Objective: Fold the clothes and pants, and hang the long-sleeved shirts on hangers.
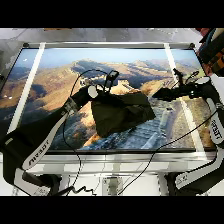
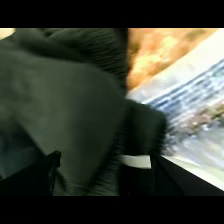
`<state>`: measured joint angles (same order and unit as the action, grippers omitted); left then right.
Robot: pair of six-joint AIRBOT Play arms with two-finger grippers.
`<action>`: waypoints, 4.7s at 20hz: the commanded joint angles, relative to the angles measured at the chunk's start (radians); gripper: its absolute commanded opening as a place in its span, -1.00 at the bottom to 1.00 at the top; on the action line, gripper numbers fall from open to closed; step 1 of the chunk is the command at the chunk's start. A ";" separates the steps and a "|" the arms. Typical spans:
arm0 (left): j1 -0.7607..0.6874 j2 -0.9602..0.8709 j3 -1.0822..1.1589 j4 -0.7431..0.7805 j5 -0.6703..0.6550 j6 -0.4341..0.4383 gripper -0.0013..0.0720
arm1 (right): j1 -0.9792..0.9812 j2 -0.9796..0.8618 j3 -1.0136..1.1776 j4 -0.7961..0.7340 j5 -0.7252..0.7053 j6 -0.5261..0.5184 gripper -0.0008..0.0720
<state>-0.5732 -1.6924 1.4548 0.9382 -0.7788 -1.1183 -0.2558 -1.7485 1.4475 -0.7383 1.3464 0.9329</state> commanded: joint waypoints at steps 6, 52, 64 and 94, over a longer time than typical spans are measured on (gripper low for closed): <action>-0.246 -0.092 0.000 -0.006 -0.070 0.001 -0.91 | 0.181 0.000 -0.020 -0.251 -0.089 -0.022 0.74; 0.091 0.468 0.003 0.267 -0.203 0.000 -0.91 | -0.050 0.134 0.109 -0.240 -0.232 0.392 -0.87; 0.275 0.725 0.002 0.296 -0.202 0.000 -0.91 | -0.721 0.377 0.106 -0.864 0.064 1.048 -0.87; 0.275 0.724 0.002 0.295 -0.202 0.000 -0.91 | 0.126 0.413 0.048 -0.818 0.076 0.653 -0.87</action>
<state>-0.2996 -0.9691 1.4567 1.2335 -0.9813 -1.1183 -0.3428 -1.3533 1.4979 -1.5036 1.4727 1.6558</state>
